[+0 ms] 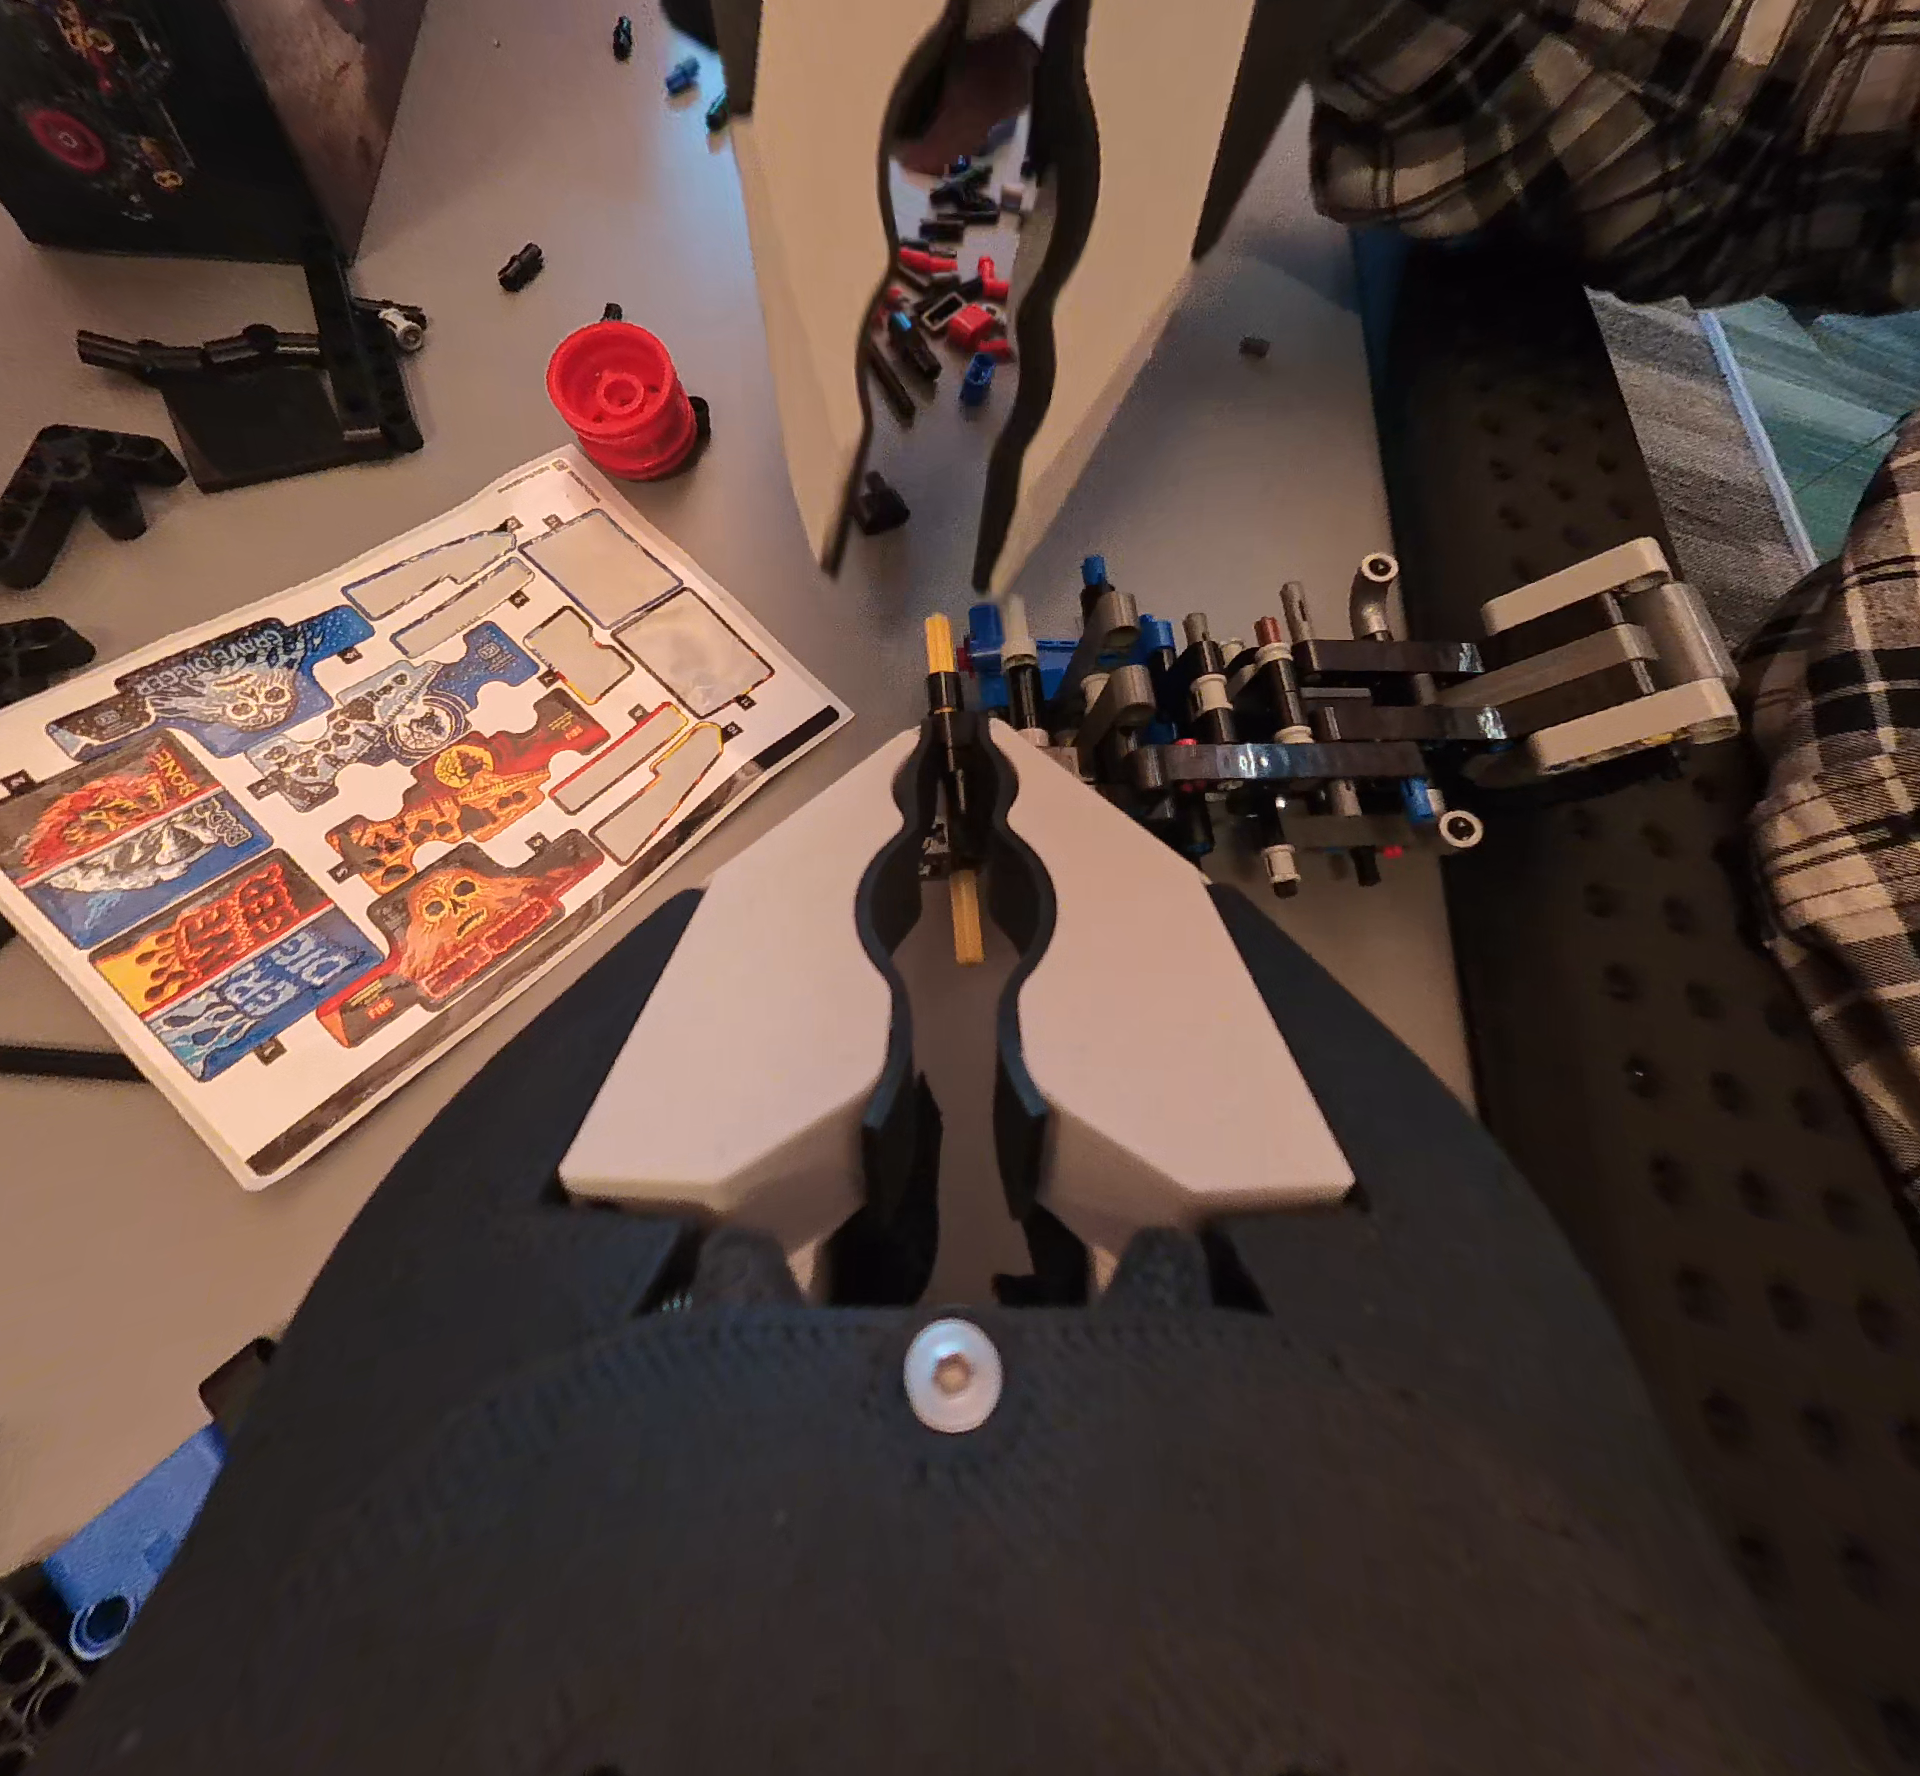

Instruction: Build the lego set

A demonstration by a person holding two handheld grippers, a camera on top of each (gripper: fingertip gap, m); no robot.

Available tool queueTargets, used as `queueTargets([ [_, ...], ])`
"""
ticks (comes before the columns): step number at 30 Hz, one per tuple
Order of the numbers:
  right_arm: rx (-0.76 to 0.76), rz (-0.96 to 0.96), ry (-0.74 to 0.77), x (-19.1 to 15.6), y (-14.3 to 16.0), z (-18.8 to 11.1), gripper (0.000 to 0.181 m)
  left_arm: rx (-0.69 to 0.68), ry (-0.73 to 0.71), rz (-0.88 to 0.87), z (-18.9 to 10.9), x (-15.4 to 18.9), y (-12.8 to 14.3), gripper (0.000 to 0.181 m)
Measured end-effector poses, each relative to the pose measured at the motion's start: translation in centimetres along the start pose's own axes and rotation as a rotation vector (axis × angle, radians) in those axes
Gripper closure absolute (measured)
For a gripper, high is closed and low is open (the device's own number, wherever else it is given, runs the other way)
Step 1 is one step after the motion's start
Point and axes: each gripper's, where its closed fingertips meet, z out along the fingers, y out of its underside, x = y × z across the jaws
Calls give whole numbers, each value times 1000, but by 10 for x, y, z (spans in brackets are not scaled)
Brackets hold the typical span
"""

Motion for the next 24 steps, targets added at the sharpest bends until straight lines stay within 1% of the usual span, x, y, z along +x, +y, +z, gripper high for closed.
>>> queueTargets([
  [2,2,70,32,5,10,-14,156,0,3,1,0,0,0,177],
  [5,-55,109,74,5,36,-27,161,0,5,1,0,0,0,177],
  [7,-99,135,80,3,53,-26,160,-1,5,2,1,0,0,176],
  [9,-166,137,86,0,69,-17,159,-4,4,2,1,0,-1,176],
  [12,-227,122,90,-3,84,-6,163,-5,0,1,2,0,-1,175],
  [13,-198,130,90,-2,81,-5,166,-5,-2,2,2,0,-1,175],
  [15,-189,125,86,-2,81,-4,173,-8,0,6,2,1,-1,173],
  [20,-143,128,65,-5,76,0,175,-12,1,13,5,1,-2,170],
  [24,-54,162,56,-8,54,-3,176,-13,1,14,5,1,-2,171],
])
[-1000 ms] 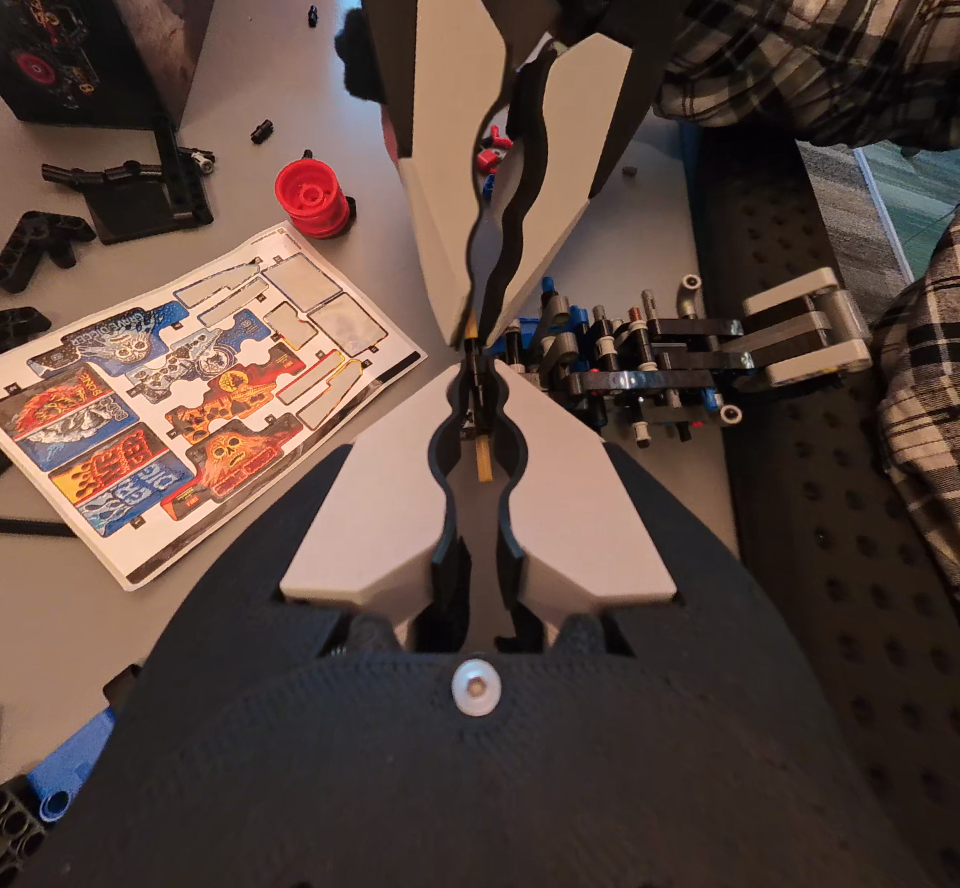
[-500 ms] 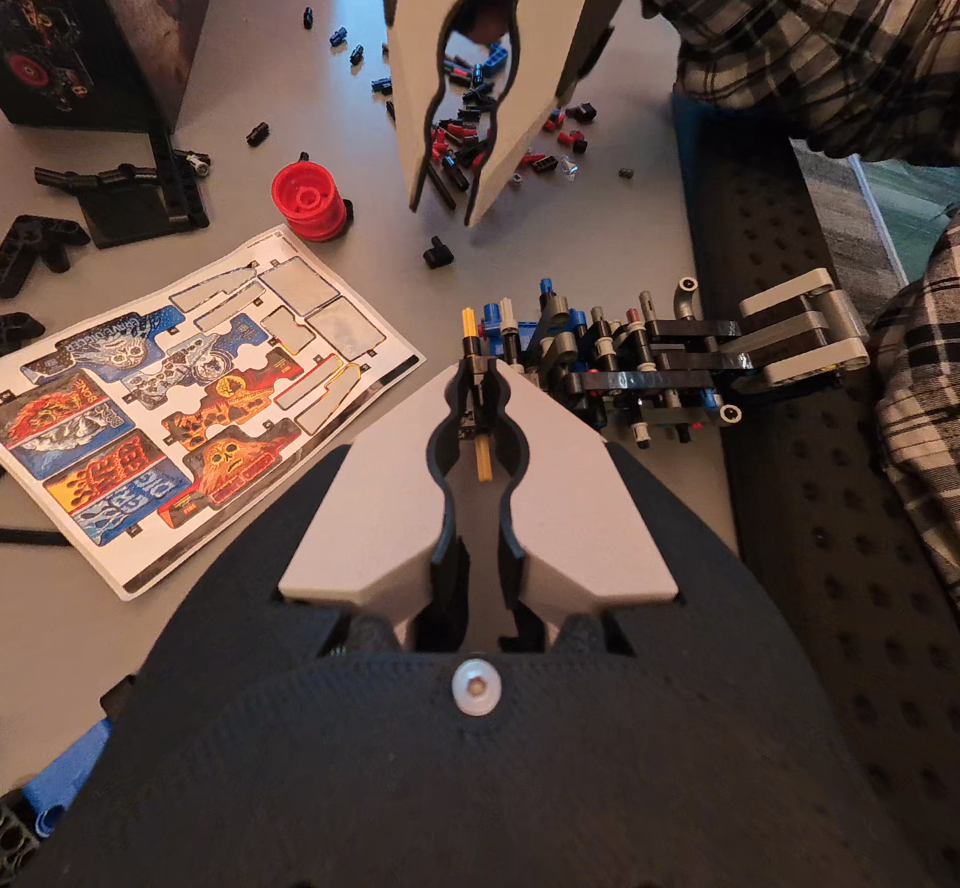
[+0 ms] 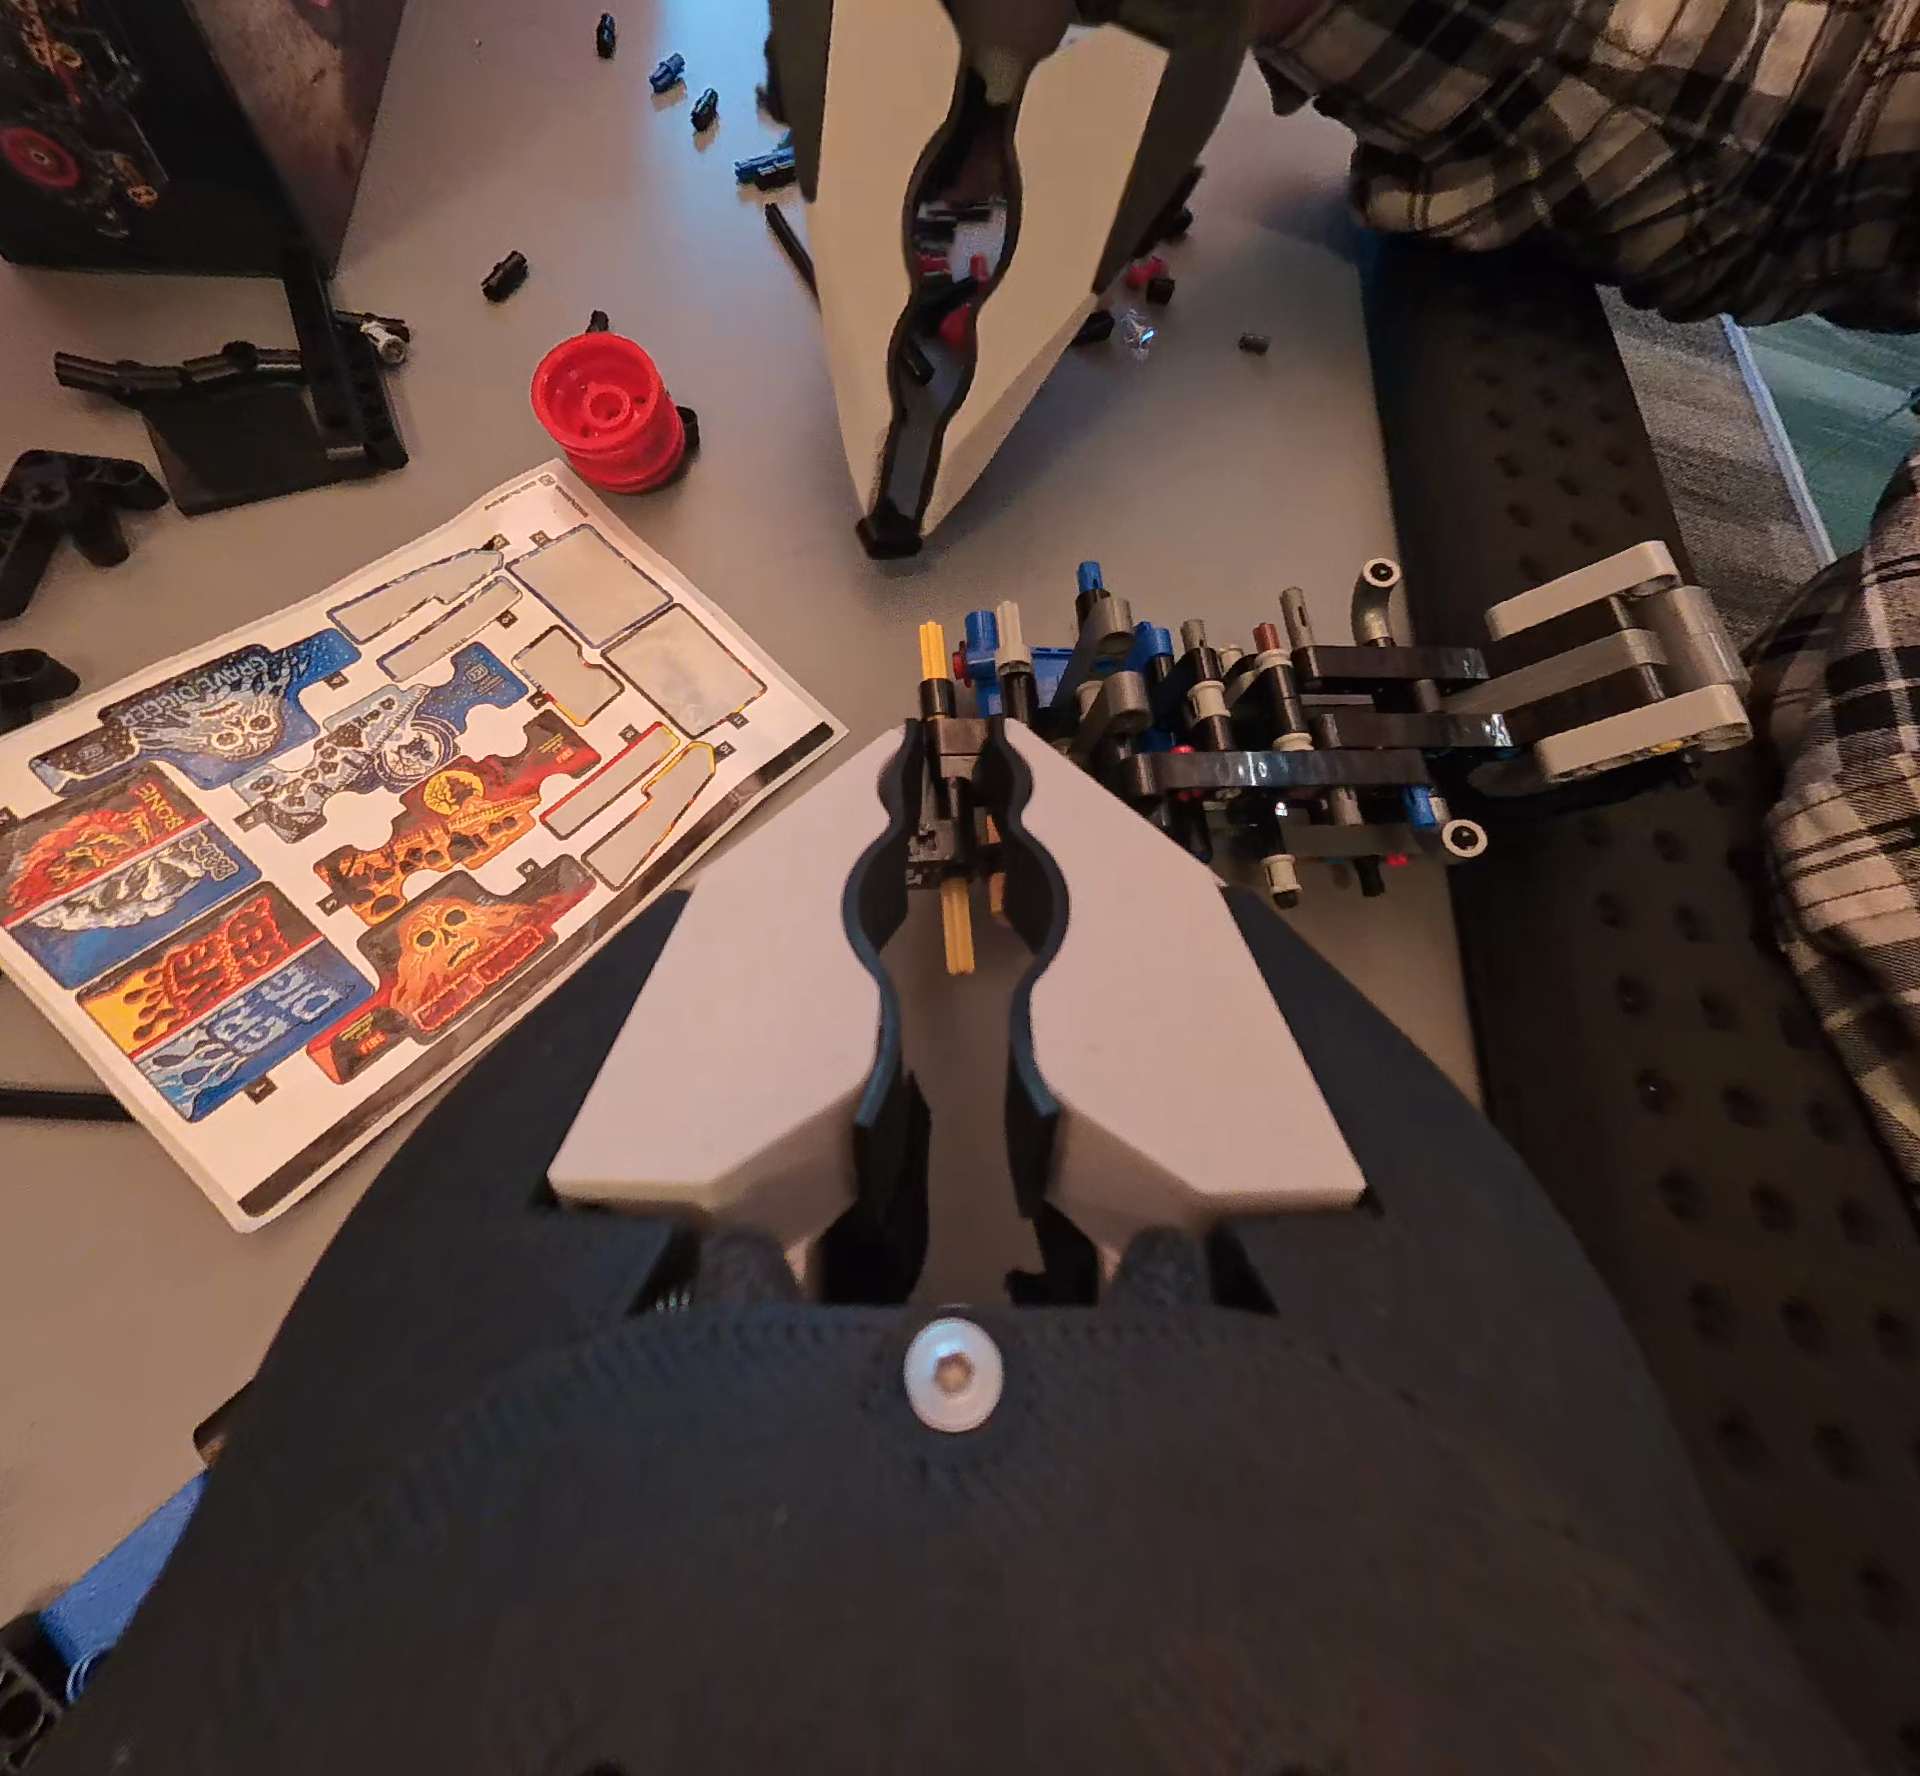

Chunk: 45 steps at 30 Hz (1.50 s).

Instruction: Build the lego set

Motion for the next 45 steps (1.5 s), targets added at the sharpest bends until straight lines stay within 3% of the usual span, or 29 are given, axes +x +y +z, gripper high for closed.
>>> queueTargets([
  [9,80,50,-32,-16,-36,4,176,6,-21,7,0,0,0,172],
  [16,74,60,-17,-15,-38,6,177,16,-33,13,0,0,0,172],
  [18,76,64,-22,-17,-38,7,177,24,-60,17,0,-4,-1,181],
  [36,62,123,-67,-18,-42,8,177,30,-58,32,-1,-2,-1,181],
  [40,66,124,-58,-14,-45,5,177,35,-40,36,-11,1,-4,166],
  [45,34,109,-66,-16,-43,6,177,-42,-48,71,-15,2,8,162],
])
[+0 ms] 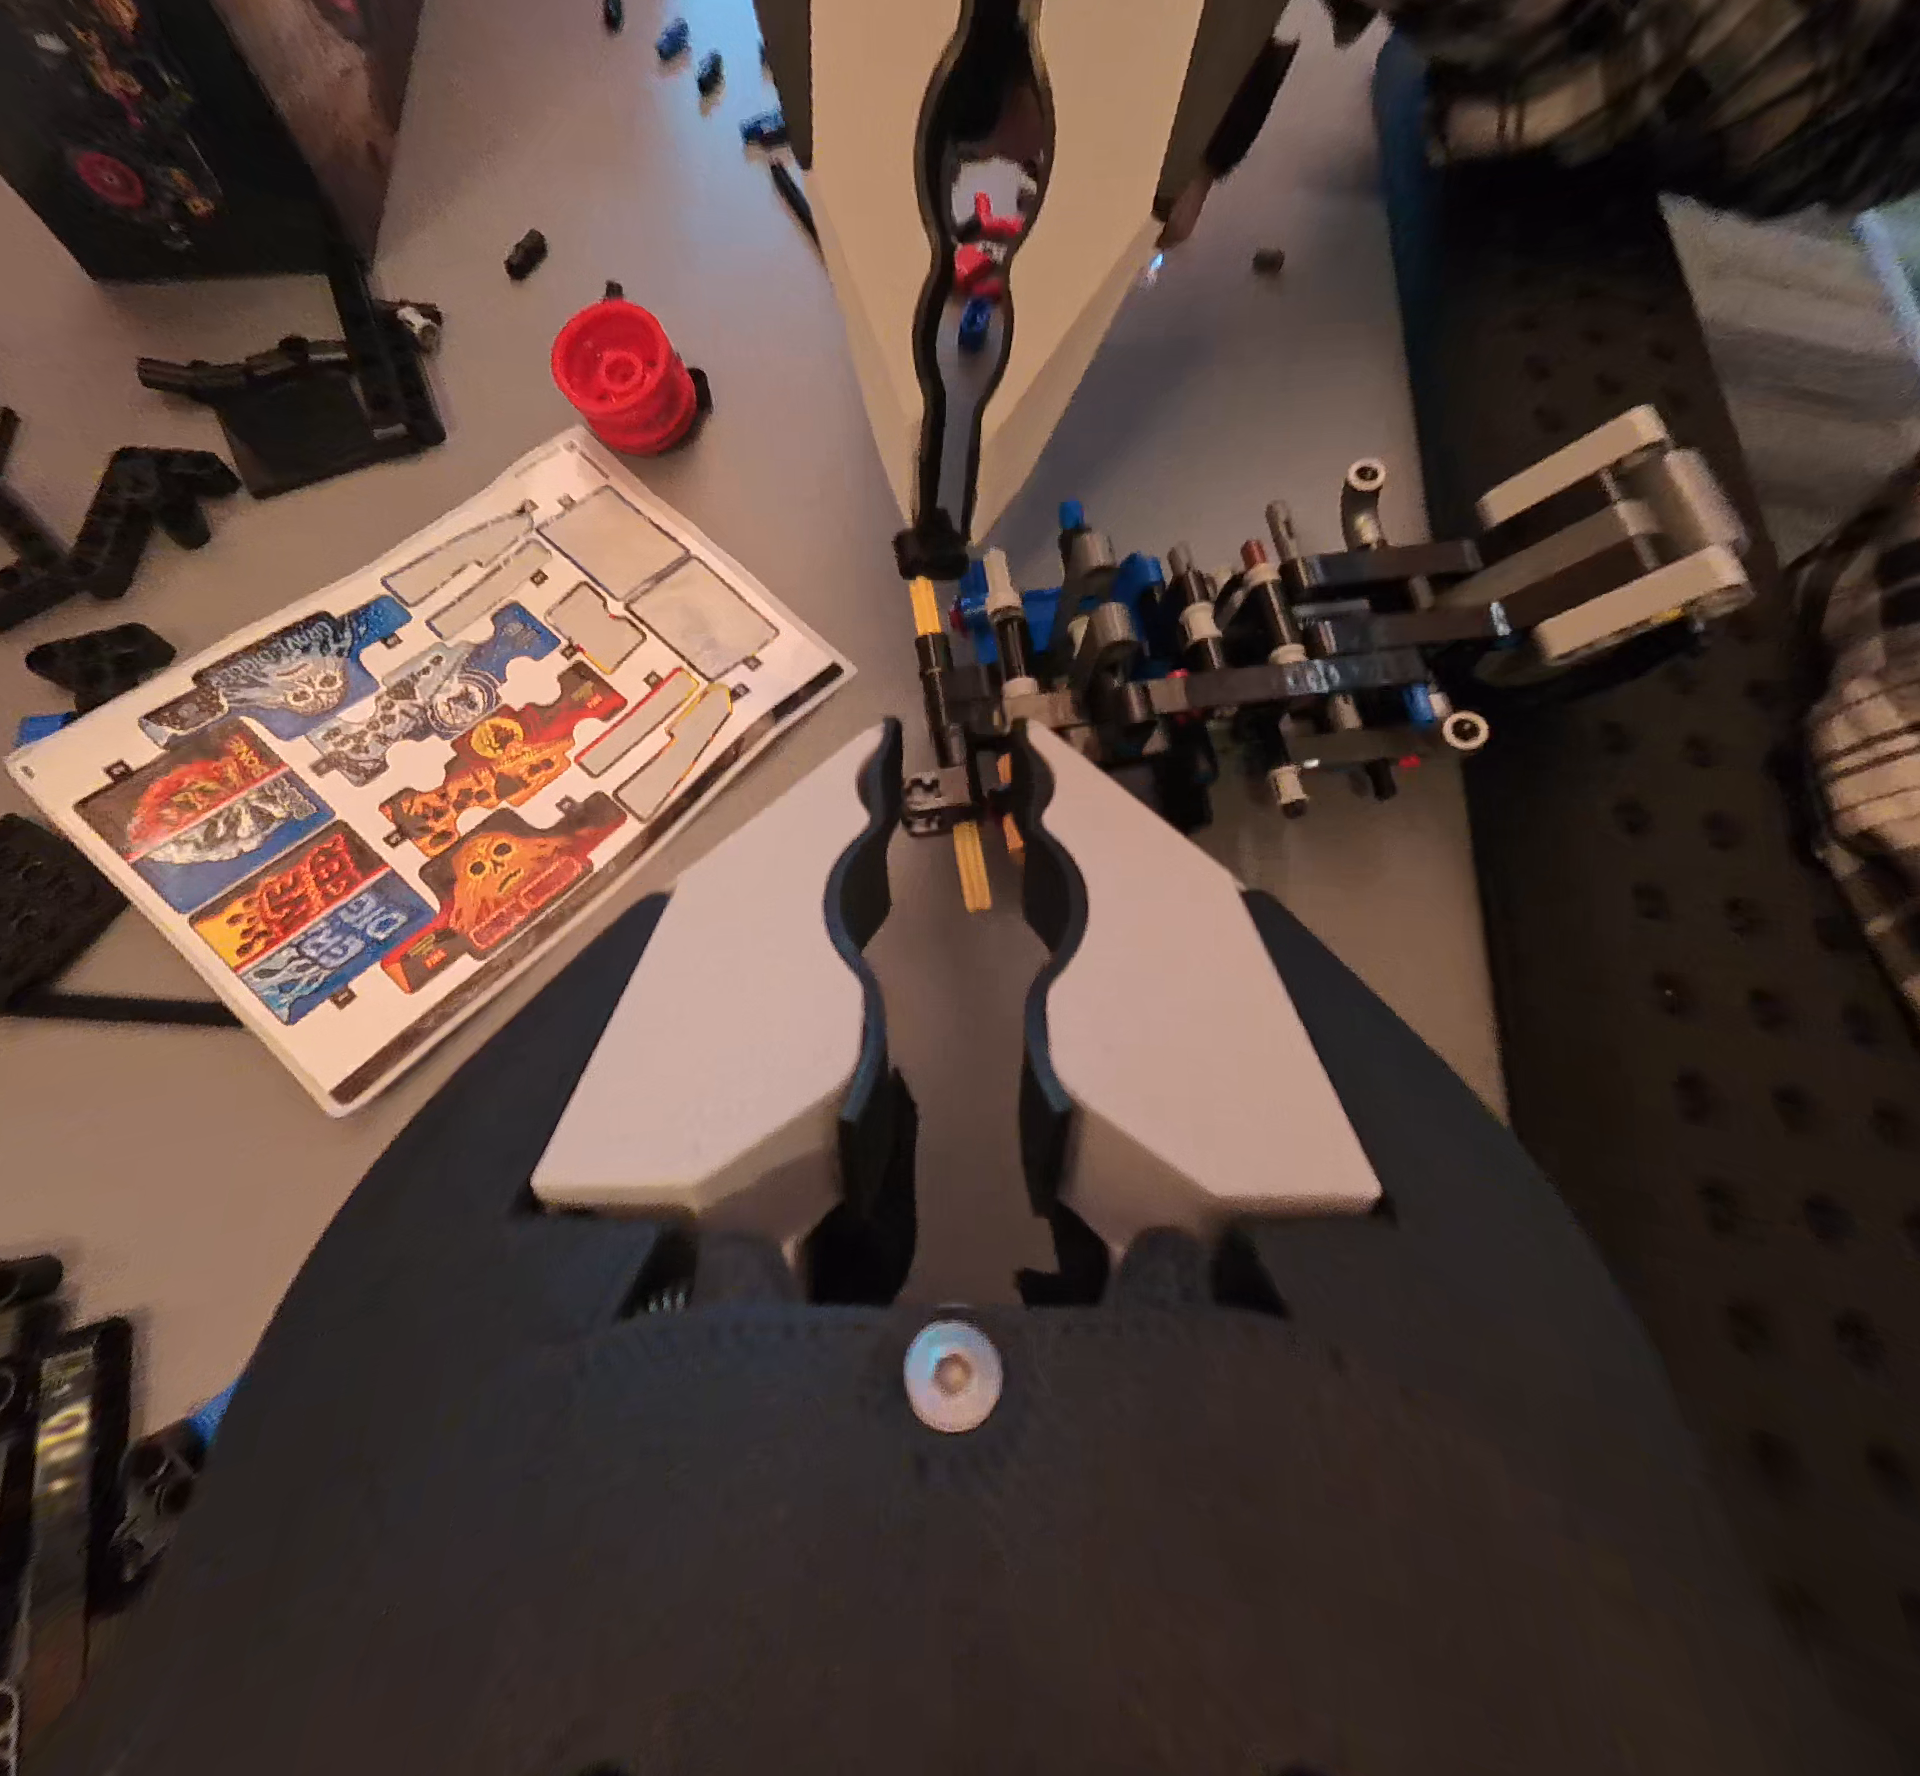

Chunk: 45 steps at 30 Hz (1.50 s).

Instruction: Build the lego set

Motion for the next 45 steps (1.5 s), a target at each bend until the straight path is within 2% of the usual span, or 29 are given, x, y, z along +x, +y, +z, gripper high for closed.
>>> queueTargets([
  [17,-40,-9,-8,1,1,3,178,-24,-20,26,2,-1,2,170],
  [30,-18,-18,-92,-1,1,2,180,-23,-8,46,4,4,0,173],
  [45,-29,44,-355,-1,0,0,179,-19,2,61,5,6,-1,174],
])
